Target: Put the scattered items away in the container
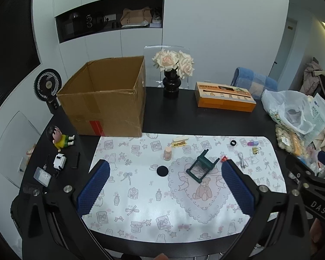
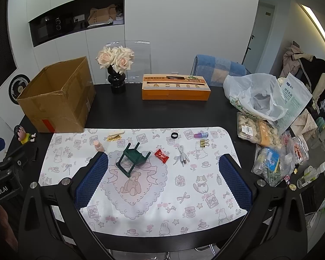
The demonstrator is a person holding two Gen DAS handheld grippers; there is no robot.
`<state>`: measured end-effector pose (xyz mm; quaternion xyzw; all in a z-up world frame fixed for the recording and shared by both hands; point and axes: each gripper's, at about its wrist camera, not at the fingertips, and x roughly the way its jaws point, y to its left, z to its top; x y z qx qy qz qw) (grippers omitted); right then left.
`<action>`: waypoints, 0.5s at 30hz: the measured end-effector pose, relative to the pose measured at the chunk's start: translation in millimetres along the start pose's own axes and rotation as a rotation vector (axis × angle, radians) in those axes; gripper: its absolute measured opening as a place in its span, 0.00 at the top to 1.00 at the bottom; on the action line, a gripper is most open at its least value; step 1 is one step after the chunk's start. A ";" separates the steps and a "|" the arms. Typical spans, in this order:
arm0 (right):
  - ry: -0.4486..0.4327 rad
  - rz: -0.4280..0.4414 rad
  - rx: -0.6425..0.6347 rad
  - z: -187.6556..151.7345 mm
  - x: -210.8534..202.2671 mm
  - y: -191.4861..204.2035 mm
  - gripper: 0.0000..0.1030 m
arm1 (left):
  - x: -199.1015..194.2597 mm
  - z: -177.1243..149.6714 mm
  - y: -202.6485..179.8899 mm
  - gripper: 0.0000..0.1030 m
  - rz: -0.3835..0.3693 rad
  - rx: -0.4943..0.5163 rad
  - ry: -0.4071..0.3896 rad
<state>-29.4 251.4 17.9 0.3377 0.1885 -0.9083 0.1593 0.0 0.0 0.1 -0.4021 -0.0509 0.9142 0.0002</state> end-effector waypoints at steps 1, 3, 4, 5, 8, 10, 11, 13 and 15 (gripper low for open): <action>-0.001 0.000 -0.001 -0.1 -0.4 -0.3 0.00 | -0.1 0.3 0.2 0.00 0.003 0.000 -0.005; -0.002 0.001 -0.002 -0.2 -1.1 -0.8 0.00 | -0.3 1.3 1.0 0.00 0.004 -0.002 -0.014; -0.002 0.001 -0.003 -0.2 -1.4 -1.1 0.00 | -0.8 1.2 1.3 0.00 0.005 -0.005 -0.021; -0.003 0.001 -0.003 -0.3 -1.8 -1.4 0.00 | -2.2 -5.6 -0.1 0.00 0.009 -0.008 -0.036; -0.004 0.002 -0.005 -0.4 -2.9 -2.2 0.00 | -1.2 -7.5 1.7 0.00 -0.010 -0.027 0.000; -0.005 0.003 -0.007 -0.5 -3.6 -2.7 0.00 | -1.4 -6.9 2.1 0.00 -0.006 -0.023 0.007; -0.006 0.003 -0.007 -0.6 -4.0 -3.0 0.00 | -2.4 -6.4 1.8 0.00 -0.001 -0.019 0.008; -0.007 0.004 -0.009 -0.7 -4.7 -3.5 0.00 | -0.4 -2.7 -0.2 0.00 0.019 -0.009 0.012; -0.008 0.004 -0.010 -0.8 -5.4 -4.1 0.00 | -1.5 -1.0 -0.2 0.00 0.030 -0.001 0.007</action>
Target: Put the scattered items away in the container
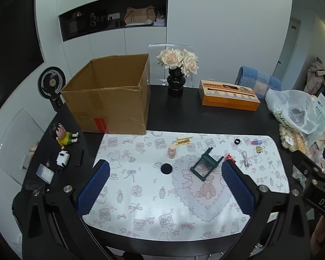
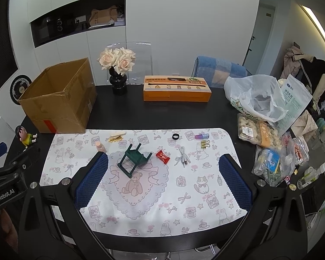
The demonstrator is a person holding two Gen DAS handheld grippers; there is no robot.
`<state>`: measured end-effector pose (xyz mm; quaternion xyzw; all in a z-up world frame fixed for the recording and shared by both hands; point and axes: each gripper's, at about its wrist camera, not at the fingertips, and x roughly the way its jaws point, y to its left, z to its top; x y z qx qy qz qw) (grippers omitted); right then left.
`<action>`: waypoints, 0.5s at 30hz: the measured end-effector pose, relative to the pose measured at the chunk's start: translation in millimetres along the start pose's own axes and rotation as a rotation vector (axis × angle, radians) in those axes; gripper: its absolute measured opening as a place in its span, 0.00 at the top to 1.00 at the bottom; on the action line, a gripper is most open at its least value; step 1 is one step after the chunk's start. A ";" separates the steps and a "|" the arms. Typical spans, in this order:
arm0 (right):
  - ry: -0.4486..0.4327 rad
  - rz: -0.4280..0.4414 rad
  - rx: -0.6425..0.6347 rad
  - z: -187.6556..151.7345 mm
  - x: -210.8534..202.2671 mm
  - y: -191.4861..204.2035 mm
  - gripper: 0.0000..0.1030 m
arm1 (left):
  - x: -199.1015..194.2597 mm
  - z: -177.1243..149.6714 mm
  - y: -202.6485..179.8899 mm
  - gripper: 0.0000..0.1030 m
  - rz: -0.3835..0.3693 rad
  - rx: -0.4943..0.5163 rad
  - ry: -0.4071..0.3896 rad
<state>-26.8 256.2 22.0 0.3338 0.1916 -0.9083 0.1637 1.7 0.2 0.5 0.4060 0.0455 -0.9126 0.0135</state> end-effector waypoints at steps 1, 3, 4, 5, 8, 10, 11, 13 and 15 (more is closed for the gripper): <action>-0.001 0.000 -0.001 -0.1 -0.4 -0.3 0.00 | -0.9 -0.3 0.7 0.00 -0.002 -0.001 -0.003; -0.002 0.001 -0.002 -0.2 -1.1 -0.8 0.00 | -1.7 -0.5 1.7 0.00 -0.003 0.003 -0.005; -0.002 0.000 -0.002 0.4 -1.4 -0.2 0.00 | -2.0 -1.0 1.2 0.00 -0.002 0.009 -0.006; -0.003 -0.002 -0.003 1.4 -1.6 1.1 0.00 | -2.1 -1.4 0.8 0.00 -0.002 0.016 -0.007; 0.000 -0.011 -0.004 3.1 -1.9 4.2 0.00 | -1.3 -1.3 -0.7 0.00 -0.019 0.022 0.005; 0.003 -0.008 -0.002 3.1 -1.0 4.3 0.00 | -0.3 -1.9 -1.6 0.00 -0.024 0.021 0.012; 0.004 -0.007 -0.001 3.2 -0.8 4.3 0.00 | 0.0 -2.4 -2.7 0.00 -0.014 0.026 0.010; 0.006 -0.008 0.000 2.9 0.3 2.8 0.00 | -0.3 -3.6 -3.4 0.00 -0.004 0.031 0.004; 0.006 -0.010 -0.001 2.8 -0.1 3.4 0.00 | -0.7 -3.9 -2.8 0.00 -0.009 0.027 0.001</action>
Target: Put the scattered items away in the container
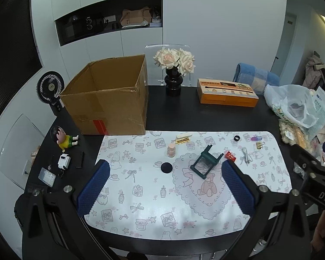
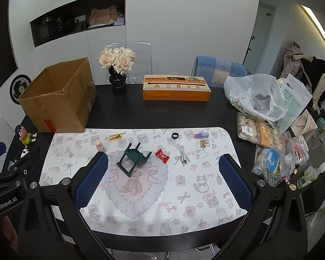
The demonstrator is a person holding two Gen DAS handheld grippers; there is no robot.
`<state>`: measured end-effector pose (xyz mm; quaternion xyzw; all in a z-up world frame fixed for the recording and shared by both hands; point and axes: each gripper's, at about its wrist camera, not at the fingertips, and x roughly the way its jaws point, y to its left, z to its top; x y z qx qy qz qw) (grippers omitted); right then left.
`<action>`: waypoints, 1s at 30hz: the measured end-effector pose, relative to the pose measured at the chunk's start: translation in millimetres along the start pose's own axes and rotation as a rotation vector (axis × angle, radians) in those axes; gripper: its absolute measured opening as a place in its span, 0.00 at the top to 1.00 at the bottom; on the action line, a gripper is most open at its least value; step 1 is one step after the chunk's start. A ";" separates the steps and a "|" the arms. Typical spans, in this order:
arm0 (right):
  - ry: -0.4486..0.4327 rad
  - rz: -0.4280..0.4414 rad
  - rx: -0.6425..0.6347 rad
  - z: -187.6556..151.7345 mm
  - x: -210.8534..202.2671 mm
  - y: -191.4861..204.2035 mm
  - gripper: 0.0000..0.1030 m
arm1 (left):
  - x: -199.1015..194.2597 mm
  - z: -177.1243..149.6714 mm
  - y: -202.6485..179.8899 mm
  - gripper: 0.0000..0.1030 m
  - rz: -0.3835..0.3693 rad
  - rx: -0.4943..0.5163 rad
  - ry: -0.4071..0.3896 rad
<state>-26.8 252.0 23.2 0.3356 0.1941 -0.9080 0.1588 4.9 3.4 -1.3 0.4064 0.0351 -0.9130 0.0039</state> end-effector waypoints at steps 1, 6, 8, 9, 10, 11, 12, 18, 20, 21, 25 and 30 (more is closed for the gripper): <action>0.001 0.001 0.001 0.0 -0.1 0.3 0.00 | -0.1 0.2 0.5 0.00 -0.004 -0.006 0.001; 0.001 0.007 0.004 1.3 0.8 -3.6 0.00 | -0.9 0.3 0.9 0.00 -0.022 -0.019 -0.001; 0.002 0.009 0.004 1.5 1.9 -4.9 0.00 | -0.8 0.6 1.0 0.00 -0.034 -0.023 0.000; 0.003 0.009 0.002 1.6 2.3 -4.6 0.00 | -1.0 0.5 0.9 0.00 -0.037 -0.024 0.000; 0.003 0.008 0.001 2.0 2.7 -4.2 0.00 | -1.2 0.4 0.8 0.00 -0.038 -0.024 0.000; 0.002 0.008 0.000 2.0 2.9 -4.1 0.00 | -1.5 0.3 0.3 0.00 -0.032 -0.021 -0.004; 0.002 0.009 0.000 1.2 2.9 -4.8 0.00 | -1.6 0.7 -0.5 0.00 -0.033 -0.017 -0.005; 0.007 0.009 -0.004 -0.3 3.1 -3.6 0.00 | 1.1 0.3 0.1 0.00 -0.024 -0.011 0.007; 0.006 0.010 -0.001 0.2 3.4 -2.7 0.00 | 2.3 -0.3 -0.4 0.00 -0.022 -0.009 0.012; 0.005 0.010 0.002 0.0 3.9 -2.4 0.00 | 2.8 -0.2 -0.3 0.00 -0.022 -0.011 0.014; 0.007 0.010 -0.001 0.2 5.8 -1.2 0.00 | 2.9 -0.5 0.2 0.00 -0.020 -0.013 0.014; 0.006 0.008 -0.002 -1.4 7.9 -2.0 0.00 | 3.3 0.0 1.4 0.00 -0.021 -0.015 0.015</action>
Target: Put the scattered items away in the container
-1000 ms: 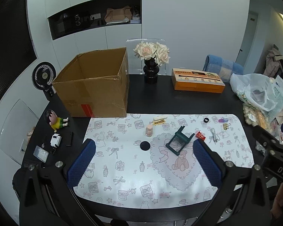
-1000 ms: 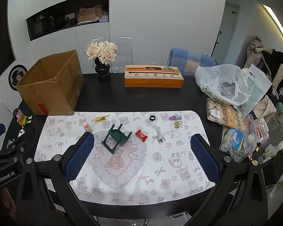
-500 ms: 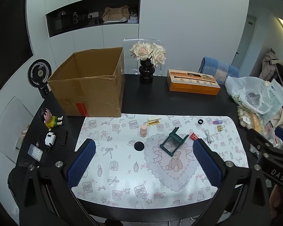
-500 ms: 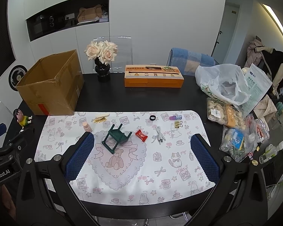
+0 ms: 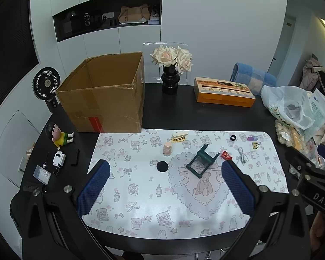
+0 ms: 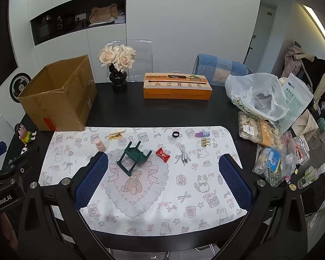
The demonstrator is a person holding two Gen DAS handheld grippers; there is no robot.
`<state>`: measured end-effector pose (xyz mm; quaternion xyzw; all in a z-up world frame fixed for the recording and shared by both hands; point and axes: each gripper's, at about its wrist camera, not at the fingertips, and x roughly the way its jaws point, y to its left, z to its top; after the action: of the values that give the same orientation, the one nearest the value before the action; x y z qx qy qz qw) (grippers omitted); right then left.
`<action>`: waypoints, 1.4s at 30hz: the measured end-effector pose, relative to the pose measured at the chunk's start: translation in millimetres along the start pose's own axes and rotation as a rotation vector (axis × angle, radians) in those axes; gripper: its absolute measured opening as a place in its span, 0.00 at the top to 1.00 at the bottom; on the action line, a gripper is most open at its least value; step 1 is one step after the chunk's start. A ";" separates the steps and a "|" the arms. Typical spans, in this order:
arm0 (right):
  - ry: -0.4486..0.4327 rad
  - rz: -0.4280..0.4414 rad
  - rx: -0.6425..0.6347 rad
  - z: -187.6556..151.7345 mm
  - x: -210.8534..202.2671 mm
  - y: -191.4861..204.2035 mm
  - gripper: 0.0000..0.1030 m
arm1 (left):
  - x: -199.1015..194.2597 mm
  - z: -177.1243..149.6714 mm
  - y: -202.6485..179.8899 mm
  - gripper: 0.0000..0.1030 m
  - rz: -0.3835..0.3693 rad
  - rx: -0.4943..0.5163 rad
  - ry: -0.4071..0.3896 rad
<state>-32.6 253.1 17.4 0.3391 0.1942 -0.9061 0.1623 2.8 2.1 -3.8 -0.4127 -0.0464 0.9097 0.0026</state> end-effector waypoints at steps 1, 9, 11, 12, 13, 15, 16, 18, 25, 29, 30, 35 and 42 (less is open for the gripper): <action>0.000 0.000 0.000 -0.4 0.1 -0.4 0.00 | 0.2 0.2 0.2 0.00 0.000 -0.001 0.000; 0.019 0.001 0.001 -1.5 10.7 -3.0 0.00 | 6.1 0.8 0.8 0.00 0.006 -0.004 0.006; 0.025 0.002 0.002 -1.2 14.8 -4.9 0.00 | 9.3 0.6 1.0 0.00 0.005 -0.009 0.013; 0.027 0.002 0.000 -1.1 16.8 -5.5 0.00 | 11.5 0.8 0.7 0.00 0.005 -0.010 0.015; 0.029 0.001 -0.003 -1.2 18.7 -6.1 0.00 | 13.7 1.0 0.4 0.00 0.004 -0.012 0.018; 0.047 -0.007 -0.026 -1.4 26.1 -6.0 0.00 | 19.7 1.7 -1.3 0.00 0.001 -0.015 0.026; 0.056 -0.009 -0.036 -1.4 29.6 -6.7 0.00 | 23.3 2.1 -2.7 0.00 -0.002 -0.016 0.030; 0.057 -0.010 -0.049 -0.9 35.9 -9.5 0.00 | 31.3 2.8 -6.5 0.00 -0.009 -0.019 0.040; 0.091 0.003 -0.072 1.6 68.3 -28.6 0.00 | 62.0 0.6 -22.7 0.00 -0.029 -0.008 0.084; 0.128 0.021 -0.069 1.0 91.9 -42.7 0.00 | 78.7 -2.7 -29.5 0.00 -0.048 -0.007 0.105; 0.142 0.027 -0.067 0.2 99.2 -45.6 0.00 | 83.2 -3.4 -30.4 0.00 -0.052 -0.009 0.111; 0.175 0.048 -0.046 -4.5 130.6 -49.9 0.00 | 105.8 -6.3 -36.5 0.00 -0.066 0.004 0.124; 0.222 0.083 -0.049 -9.5 179.6 -33.5 0.01 | 149.5 -13.4 -35.5 0.00 -0.048 0.039 0.139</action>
<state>-170.4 257.5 -102.8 0.4409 0.2188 -0.8506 0.1852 -86.9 45.0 -121.8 -0.4735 -0.0383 0.8792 0.0358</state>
